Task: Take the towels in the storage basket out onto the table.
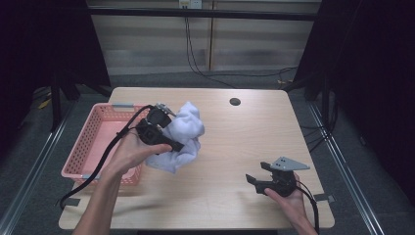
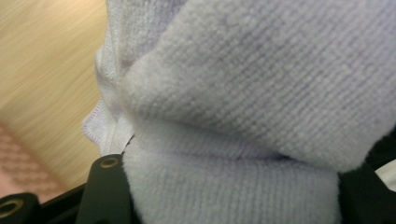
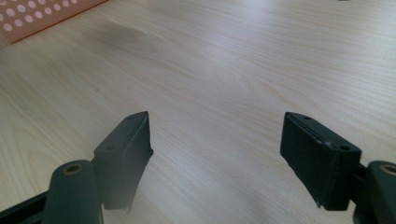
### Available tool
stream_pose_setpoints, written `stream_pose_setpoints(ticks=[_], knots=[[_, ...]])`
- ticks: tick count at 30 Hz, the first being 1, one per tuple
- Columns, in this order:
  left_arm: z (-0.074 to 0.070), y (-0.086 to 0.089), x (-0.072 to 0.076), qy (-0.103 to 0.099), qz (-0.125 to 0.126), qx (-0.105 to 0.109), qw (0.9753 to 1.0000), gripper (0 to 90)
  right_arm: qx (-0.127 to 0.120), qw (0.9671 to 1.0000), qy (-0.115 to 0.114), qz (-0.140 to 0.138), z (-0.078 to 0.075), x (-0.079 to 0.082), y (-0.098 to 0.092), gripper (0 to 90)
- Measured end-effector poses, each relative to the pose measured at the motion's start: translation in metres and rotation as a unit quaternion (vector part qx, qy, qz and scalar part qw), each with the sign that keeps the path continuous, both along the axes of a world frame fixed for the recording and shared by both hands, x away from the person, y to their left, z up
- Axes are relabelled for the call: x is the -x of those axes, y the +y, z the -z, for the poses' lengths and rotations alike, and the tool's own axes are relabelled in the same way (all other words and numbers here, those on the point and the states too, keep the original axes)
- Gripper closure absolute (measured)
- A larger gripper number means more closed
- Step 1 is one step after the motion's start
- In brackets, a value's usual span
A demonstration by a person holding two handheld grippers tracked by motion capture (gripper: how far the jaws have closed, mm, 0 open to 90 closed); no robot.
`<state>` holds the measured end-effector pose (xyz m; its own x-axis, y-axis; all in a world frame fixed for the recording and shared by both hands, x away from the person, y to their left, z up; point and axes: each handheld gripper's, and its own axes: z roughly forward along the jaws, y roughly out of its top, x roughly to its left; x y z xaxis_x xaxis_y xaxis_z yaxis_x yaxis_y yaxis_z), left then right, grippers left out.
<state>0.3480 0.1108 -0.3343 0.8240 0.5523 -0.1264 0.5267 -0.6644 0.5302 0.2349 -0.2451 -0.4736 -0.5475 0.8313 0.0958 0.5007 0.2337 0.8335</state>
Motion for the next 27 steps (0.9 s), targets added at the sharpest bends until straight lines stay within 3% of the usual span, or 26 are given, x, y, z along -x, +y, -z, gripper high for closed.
stream_pose_setpoints(ticks=[2,4,7,13,15,20,23,27], knots=[[0.005,-0.007,-0.001,0.005,0.006,0.007,0.9999,41.5,0.001,1.0000,0.001,0.001,0.000,0.000,0.000,24.5],[0.011,-0.019,0.000,-0.002,0.007,-0.016,0.9998,41.4,0.000,1.0000,0.001,0.002,0.000,0.000,-0.001,24.5],[0.015,-0.024,-0.001,0.004,0.009,-0.013,0.9999,41.3,0.002,1.0000,0.000,0.001,0.000,0.000,-0.001,24.5],[0.038,-0.037,-0.011,0.017,0.009,-0.009,0.9998,41.0,0.002,1.0000,0.002,0.001,0.000,0.000,-0.001,24.5],[0.052,-0.044,-0.014,0.033,0.013,0.004,0.9994,40.9,0.002,1.0000,0.001,0.000,0.000,-0.001,-0.002,24.5],[0.072,-0.051,-0.017,0.037,0.013,-0.003,0.9992,39.3,0.001,1.0000,0.001,0.003,0.000,0.000,-0.003,24.5],[0.098,-0.059,-0.021,0.041,-0.002,0.002,0.9992,36.2,0.002,1.0000,0.001,0.002,0.000,-0.001,-0.004,24.5],[0.115,-0.064,-0.022,0.043,-0.011,0.005,0.9990,30.1,0.003,1.0000,0.004,0.000,0.001,-0.002,-0.003,24.3]])
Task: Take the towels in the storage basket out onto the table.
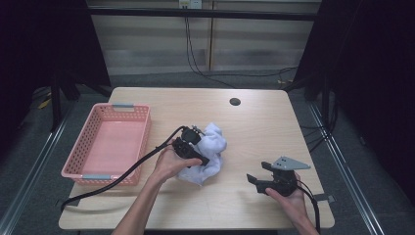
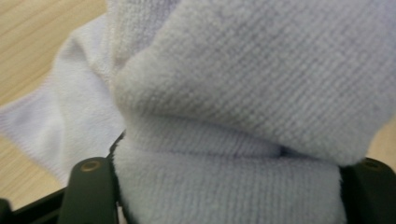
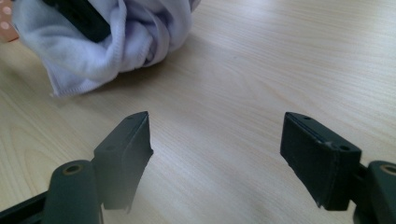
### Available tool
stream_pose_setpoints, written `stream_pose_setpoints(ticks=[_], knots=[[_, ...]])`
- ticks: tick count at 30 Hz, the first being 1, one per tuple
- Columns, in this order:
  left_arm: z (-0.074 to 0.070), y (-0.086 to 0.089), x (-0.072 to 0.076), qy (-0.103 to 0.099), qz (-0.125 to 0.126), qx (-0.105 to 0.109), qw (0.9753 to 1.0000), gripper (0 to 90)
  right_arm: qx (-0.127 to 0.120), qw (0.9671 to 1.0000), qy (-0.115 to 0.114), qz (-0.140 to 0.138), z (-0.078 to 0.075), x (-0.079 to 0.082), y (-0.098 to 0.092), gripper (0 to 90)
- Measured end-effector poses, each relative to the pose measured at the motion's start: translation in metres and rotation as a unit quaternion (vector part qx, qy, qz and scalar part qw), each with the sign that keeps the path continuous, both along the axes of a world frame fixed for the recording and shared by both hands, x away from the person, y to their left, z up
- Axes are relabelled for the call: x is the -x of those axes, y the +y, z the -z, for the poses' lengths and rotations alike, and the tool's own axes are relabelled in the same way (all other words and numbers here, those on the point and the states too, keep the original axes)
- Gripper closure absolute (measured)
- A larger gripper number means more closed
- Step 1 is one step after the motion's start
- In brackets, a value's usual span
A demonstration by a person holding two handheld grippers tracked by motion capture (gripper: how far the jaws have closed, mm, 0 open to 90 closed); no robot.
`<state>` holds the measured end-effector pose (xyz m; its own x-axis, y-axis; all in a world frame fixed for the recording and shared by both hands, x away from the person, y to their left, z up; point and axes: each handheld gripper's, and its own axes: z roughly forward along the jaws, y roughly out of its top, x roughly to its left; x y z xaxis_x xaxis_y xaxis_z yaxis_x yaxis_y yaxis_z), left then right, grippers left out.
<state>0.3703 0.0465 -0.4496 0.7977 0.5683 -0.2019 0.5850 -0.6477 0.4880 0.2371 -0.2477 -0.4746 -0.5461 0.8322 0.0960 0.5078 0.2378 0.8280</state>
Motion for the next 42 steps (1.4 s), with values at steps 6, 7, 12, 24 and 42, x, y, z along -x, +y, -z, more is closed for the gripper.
stream_pose_setpoints(ticks=[6,7,12,24,42], knots=[[0.004,0.002,0.003,-0.018,-0.005,0.020,0.9996,17.0,0.000,0.9999,0.008,-0.011,0.001,-0.004,0.008,23.4],[0.003,0.002,0.004,-0.021,-0.006,0.019,0.9996,16.7,0.003,0.9998,0.009,-0.015,0.001,-0.005,0.010,22.9],[-0.002,0.013,0.006,-0.019,0.001,0.051,0.9985,18.2,0.011,0.9991,0.005,-0.041,-0.006,-0.004,0.023,19.4],[-0.018,0.030,0.011,-0.050,-0.012,0.077,0.9957,16.0,-0.020,0.9953,0.002,-0.094,-0.023,-0.021,0.058,19.7],[-0.039,0.062,0.033,-0.074,-0.026,0.129,0.9886,20.0,0.041,0.9900,0.042,-0.128,0.009,-0.057,0.099,86.5]])
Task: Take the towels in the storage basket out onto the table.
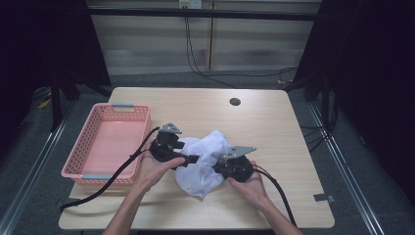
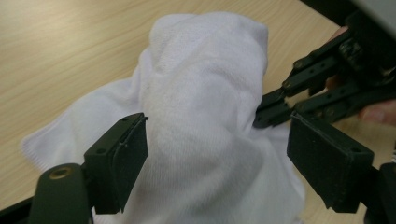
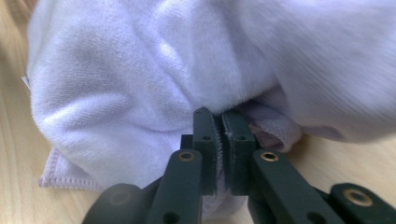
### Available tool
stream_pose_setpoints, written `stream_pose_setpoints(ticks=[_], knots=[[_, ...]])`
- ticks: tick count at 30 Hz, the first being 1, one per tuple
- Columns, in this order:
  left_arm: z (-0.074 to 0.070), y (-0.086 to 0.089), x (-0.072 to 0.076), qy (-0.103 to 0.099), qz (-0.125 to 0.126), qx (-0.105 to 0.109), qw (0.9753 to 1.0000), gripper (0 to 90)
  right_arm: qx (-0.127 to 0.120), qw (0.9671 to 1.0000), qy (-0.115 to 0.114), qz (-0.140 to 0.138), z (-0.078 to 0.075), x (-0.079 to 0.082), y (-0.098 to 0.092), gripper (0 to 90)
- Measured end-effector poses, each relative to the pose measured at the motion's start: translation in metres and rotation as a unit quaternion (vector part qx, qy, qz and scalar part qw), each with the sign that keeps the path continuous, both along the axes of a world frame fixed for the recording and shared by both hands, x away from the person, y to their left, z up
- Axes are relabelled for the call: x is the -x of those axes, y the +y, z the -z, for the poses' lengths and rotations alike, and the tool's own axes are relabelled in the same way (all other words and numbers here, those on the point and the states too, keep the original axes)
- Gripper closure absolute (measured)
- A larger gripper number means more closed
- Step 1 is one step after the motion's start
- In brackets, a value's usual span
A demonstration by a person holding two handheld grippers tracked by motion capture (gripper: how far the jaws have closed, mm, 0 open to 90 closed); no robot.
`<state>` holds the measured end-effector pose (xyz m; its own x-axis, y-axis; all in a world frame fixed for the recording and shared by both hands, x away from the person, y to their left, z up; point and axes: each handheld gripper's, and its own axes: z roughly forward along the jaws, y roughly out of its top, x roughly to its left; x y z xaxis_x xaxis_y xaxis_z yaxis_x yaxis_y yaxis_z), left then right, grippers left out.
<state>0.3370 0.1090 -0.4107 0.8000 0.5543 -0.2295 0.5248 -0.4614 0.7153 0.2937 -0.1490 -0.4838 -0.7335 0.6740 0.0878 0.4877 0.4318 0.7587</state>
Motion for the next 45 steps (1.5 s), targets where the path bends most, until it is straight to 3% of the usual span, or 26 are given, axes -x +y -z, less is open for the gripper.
stream_pose_setpoints(ticks=[4,5,6,7,8,9,10,12,14,16,19,20,21,23,24,26,28,31,33,36,37,38,40,41,42,45], knots=[[-0.006,0.009,0.012,0.000,0.007,0.017,0.9998,24.3,0.000,0.9997,-0.004,0.022,-0.006,-0.002,-0.016,87.2],[-0.008,0.014,0.022,-0.008,0.004,0.013,0.9999,28.2,0.006,0.9993,-0.005,0.036,-0.008,-0.004,-0.027,86.5],[-0.008,0.014,0.022,-0.008,0.004,0.013,0.9999,28.2,0.006,0.9993,-0.005,0.036,-0.008,-0.004,-0.027,86.5],[-0.008,0.020,0.032,-0.018,0.003,0.004,0.9998,29.9,0.001,0.9993,0.000,0.038,-0.009,-0.002,-0.036,72.5],[-0.007,0.022,0.036,-0.020,0.003,0.011,0.9997,34.9,-0.005,0.9993,0.001,0.037,-0.010,0.000,-0.038,63.9],[-0.007,0.022,0.036,-0.020,0.003,0.011,0.9997,38.2,-0.005,0.9993,0.001,0.037,-0.010,0.000,-0.038,63.9],[-0.002,0.028,0.047,-0.015,0.008,0.023,0.9996,40.5,-0.009,0.9992,-0.017,0.035,-0.016,0.010,-0.037,53.2],[0.003,0.031,0.056,-0.037,0.004,-0.013,0.9992,46.8,-0.031,0.9990,-0.022,0.021,-0.022,0.016,-0.034,52.9],[0.007,0.032,0.058,-0.037,0.007,-0.015,0.9992,48.8,-0.039,0.9988,-0.027,0.014,-0.025,0.019,-0.030,52.6],[0.022,0.037,0.058,-0.030,0.002,-0.019,0.9994,57.0,-0.049,0.9984,-0.027,-0.007,-0.030,0.021,-0.012,54.3],[0.029,0.039,0.058,-0.023,0.003,-0.026,0.9994,59.3,-0.053,0.9980,-0.024,-0.025,-0.030,0.018,0.002,55.6],[0.032,0.040,0.059,-0.031,-0.001,-0.037,0.9988,60.6,-0.049,0.9979,-0.026,-0.035,-0.030,0.013,0.014,55.2],[0.038,0.045,0.056,-0.017,-0.012,-0.015,0.9997,60.6,-0.052,0.9976,-0.024,-0.039,-0.030,0.010,0.020,59.1],[0.042,0.047,0.053,-0.008,-0.018,-0.005,0.9998,60.6,-0.040,0.9976,-0.027,-0.049,-0.031,0.005,0.029,77.1],[0.044,0.048,0.052,-0.010,-0.025,-0.014,0.9995,60.4,-0.038,0.9977,-0.030,-0.046,-0.033,0.003,0.031,83.9],[0.050,0.048,0.050,-0.003,-0.028,-0.002,0.9996,58.8,-0.047,0.9974,-0.033,-0.043,-0.039,0.001,0.028,86.1],[0.051,0.043,0.049,-0.017,-0.033,-0.010,0.9993,56.7,-0.064,0.9966,-0.037,-0.036,-0.047,-0.001,0.019,86.3],[0.051,0.039,0.045,-0.017,-0.039,0.006,0.9991,52.9,-0.080,0.9956,-0.044,-0.024,-0.053,-0.001,0.009,86.3],[0.053,0.028,0.038,-0.032,-0.043,0.009,0.9985,50.9,-0.093,0.9948,-0.041,-0.013,-0.059,-0.003,-0.006,86.3],[0.058,0.022,0.030,-0.026,-0.033,0.027,0.9987,49.1,-0.091,0.9949,-0.042,-0.011,-0.059,-0.003,-0.010,86.2],[0.062,0.012,0.026,-0.030,-0.019,0.012,0.9993,49.2,-0.096,0.9946,-0.040,-0.009,-0.058,-0.002,-0.012,86.1],[0.062,0.012,0.026,-0.030,-0.019,0.012,0.9993,50.1,-0.098,0.9944,-0.039,-0.011,-0.057,-0.002,-0.013,86.1],[0.063,0.002,0.025,-0.050,-0.014,0.007,0.9986,58.1,-0.098,0.9944,-0.036,-0.011,-0.055,-0.003,-0.014,86.1],[0.064,-0.003,0.023,-0.039,0.002,0.029,0.9988,67.3,-0.096,0.9948,-0.035,-0.011,-0.054,-0.004,-0.014,86.0],[0.064,-0.003,0.023,-0.039,0.002,0.029,0.9988,74.0,-0.096,0.9948,-0.035,-0.011,-0.054,-0.004,-0.014,86.0],[0.062,-0.004,0.026,-0.018,0.034,0.046,0.9982,81.7,-0.100,0.9946,-0.030,-0.003,-0.055,-0.004,-0.021,85.7]])
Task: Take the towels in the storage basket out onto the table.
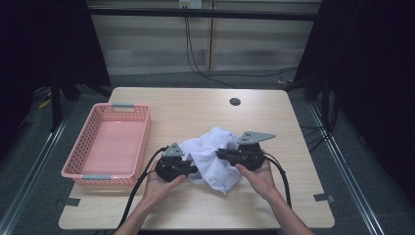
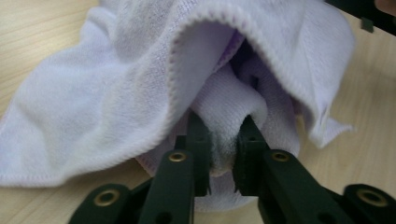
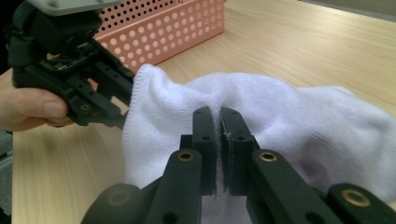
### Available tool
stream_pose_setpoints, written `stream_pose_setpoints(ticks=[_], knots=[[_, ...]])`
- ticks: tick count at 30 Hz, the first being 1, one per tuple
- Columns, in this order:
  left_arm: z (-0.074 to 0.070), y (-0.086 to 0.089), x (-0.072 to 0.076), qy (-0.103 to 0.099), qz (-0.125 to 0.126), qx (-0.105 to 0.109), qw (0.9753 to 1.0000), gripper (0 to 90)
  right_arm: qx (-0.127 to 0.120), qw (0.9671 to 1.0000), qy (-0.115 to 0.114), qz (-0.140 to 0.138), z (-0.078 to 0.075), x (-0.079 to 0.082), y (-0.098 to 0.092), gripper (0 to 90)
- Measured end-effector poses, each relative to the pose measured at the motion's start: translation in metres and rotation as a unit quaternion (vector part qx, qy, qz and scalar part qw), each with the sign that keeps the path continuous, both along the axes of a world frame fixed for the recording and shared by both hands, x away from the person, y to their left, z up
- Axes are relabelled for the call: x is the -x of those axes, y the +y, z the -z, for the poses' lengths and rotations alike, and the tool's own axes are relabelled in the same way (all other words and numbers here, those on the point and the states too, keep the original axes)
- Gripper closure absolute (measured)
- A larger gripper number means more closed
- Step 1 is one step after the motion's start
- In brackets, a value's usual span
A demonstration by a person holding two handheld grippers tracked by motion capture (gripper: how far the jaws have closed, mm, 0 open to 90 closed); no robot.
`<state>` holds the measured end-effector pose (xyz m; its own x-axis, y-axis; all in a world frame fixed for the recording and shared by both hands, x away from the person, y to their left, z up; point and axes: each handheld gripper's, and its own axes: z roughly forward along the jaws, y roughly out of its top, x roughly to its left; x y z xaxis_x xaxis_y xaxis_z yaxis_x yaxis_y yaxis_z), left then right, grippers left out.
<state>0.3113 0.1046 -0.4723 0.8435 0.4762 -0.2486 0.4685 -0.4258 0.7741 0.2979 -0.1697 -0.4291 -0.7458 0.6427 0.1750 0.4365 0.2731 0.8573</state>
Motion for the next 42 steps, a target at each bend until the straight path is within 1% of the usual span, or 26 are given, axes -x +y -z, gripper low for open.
stream_pose_setpoints(ticks=[1,5,9,10,11,12,13,16,17,18,19,20,21,23,24,25,26,28,32,33,34,35,37,38,39,42], knots=[[-0.003,0.002,0.001,-0.001,-0.001,0.004,1.0000,82.4,-0.012,0.9999,0.004,-0.001,0.000,0.000,-0.004,85.6],[-0.012,0.008,0.005,-0.008,-0.002,0.001,1.0000,83.5,-0.025,0.9996,0.008,0.009,-0.003,-0.002,-0.019,85.3],[-0.020,0.016,0.009,-0.014,0.003,0.000,0.9999,83.5,-0.027,0.9993,0.003,0.028,-0.007,-0.003,-0.031,85.3],[-0.028,0.021,0.013,-0.025,0.003,-0.010,0.9996,83.6,-0.023,0.9985,-0.002,0.050,-0.012,-0.006,-0.042,85.4],[-0.028,0.021,0.013,-0.025,0.003,-0.010,0.9996,83.6,-0.022,0.9983,-0.002,0.054,-0.015,-0.007,-0.046,85.5],[-0.034,0.025,0.015,-0.029,0.001,-0.007,0.9995,83.6,-0.022,0.9983,-0.002,0.054,-0.015,-0.007,-0.046,85.5],[-0.042,0.031,0.016,-0.032,-0.002,0.007,0.9995,83.7,-0.022,0.9979,-0.004,0.061,-0.018,-0.009,-0.052,85.6],[-0.061,0.041,0.021,-0.050,-0.010,0.020,0.9985,83.8,-0.023,0.9958,-0.014,0.087,-0.031,-0.015,-0.071,85.8],[-0.073,0.047,0.021,-0.063,-0.015,0.012,0.9978,83.7,-0.020,0.9929,-0.026,0.114,-0.040,-0.020,-0.086,85.9],[-0.073,0.047,0.021,-0.063,-0.015,0.012,0.9978,83.7,-0.020,0.9929,-0.026,0.114,-0.040,-0.020,-0.086,85.9],[-0.080,0.051,0.022,-0.071,-0.022,0.017,0.9971,83.7,-0.017,0.9923,-0.027,0.120,-0.043,-0.022,-0.091,85.9],[-0.088,0.058,0.024,-0.077,-0.026,0.032,0.9962,83.8,-0.014,0.9892,-0.029,0.143,-0.048,-0.027,-0.108,86.0],[-0.091,0.061,0.025,-0.081,-0.032,0.033,0.9956,83.8,-0.014,0.9881,-0.031,0.150,-0.049,-0.030,-0.115,85.9],[-0.092,0.064,0.025,-0.081,-0.034,0.028,0.9957,83.8,-0.011,0.9864,-0.032,0.161,-0.050,-0.032,-0.123,85.9],[-0.090,0.069,0.025,-0.079,-0.042,0.030,0.9955,83.7,-0.003,0.9839,-0.025,0.177,-0.046,-0.037,-0.135,85.6],[-0.090,0.069,0.025,-0.079,-0.042,0.030,0.9955,83.7,-0.003,0.9839,-0.025,0.177,-0.046,-0.037,-0.135,85.6],[-0.083,0.070,0.024,-0.070,-0.044,0.022,0.9964,83.4,0.013,0.9832,-0.010,0.182,-0.037,-0.041,-0.141,76.7],[-0.073,0.070,0.023,-0.057,-0.041,0.016,0.9974,80.3,0.025,0.9820,-0.010,0.187,-0.029,-0.039,-0.140,65.1],[-0.061,0.064,0.022,-0.046,-0.046,-0.006,0.9979,63.7,0.020,0.9822,-0.010,0.187,-0.021,-0.032,-0.135,55.8],[-0.058,0.062,0.022,-0.039,-0.040,-0.006,0.9984,61.2,0.025,0.9840,-0.006,0.176,-0.017,-0.026,-0.129,53.0],[-0.056,0.059,0.022,-0.034,-0.036,-0.004,0.9988,61.2,0.025,0.9840,-0.006,0.176,-0.017,-0.026,-0.129,53.0],[-0.053,0.054,0.023,-0.034,-0.032,-0.007,0.9989,56.9,0.025,0.9872,0.003,0.157,-0.012,-0.018,-0.122,52.3],[-0.051,0.052,0.022,-0.033,-0.029,-0.004,0.9990,56.8,0.028,0.9879,0.004,0.153,-0.009,-0.012,-0.117,52.2],[-0.048,0.047,0.022,-0.030,-0.030,-0.009,0.9991,52.7,0.040,0.9906,0.007,0.131,-0.002,0.000,-0.106,52.4],[-0.048,0.047,0.022,-0.030,-0.030,-0.009,0.9991,50.9,0.040,0.9906,0.007,0.131,-0.002,0.000,-0.106,52.4],[-0.050,0.043,0.023,-0.036,-0.024,-0.005,0.9990,49.2,0.075,0.9901,0.009,0.119,0.009,0.017,-0.100,51.8]])
